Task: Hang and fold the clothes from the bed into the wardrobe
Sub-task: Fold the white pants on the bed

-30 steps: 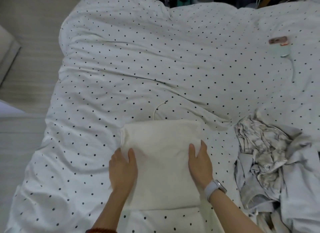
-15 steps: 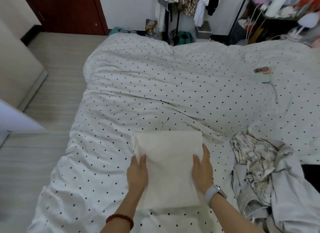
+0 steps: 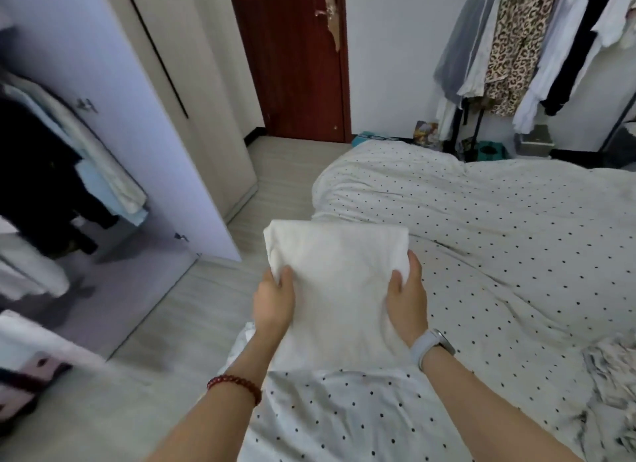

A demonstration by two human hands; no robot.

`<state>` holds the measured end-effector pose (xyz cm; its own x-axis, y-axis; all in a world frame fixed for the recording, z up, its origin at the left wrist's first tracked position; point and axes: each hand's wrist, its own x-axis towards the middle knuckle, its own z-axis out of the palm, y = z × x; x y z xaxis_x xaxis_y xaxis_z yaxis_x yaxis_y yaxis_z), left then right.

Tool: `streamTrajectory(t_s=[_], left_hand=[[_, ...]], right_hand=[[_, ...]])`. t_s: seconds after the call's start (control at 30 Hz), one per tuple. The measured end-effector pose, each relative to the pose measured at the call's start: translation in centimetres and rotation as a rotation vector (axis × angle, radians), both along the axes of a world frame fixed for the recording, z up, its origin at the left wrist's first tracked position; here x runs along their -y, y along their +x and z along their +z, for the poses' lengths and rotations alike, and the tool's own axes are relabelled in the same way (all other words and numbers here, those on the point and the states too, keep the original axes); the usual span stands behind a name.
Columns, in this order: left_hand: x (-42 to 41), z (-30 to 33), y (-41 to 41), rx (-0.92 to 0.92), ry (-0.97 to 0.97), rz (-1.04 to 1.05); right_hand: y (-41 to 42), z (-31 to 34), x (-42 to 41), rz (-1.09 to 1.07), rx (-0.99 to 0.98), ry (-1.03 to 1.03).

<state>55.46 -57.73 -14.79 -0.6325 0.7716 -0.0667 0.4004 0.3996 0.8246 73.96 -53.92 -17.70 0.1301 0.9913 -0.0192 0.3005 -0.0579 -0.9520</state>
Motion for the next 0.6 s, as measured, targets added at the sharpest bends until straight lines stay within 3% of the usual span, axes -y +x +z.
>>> streamTrajectory(t_s=[0.3, 0.6], left_hand=[[10.0, 9.2, -17.4, -0.119, 0.139, 0.193], [16.9, 16.8, -38.2, -0.215, 0.247, 0.219]], right_hand=[[-18.6, 9.0, 5.6, 0.262, -0.072, 0.181], [-40.4, 15.2, 10.4, 0.336, -0.237, 0.278]])
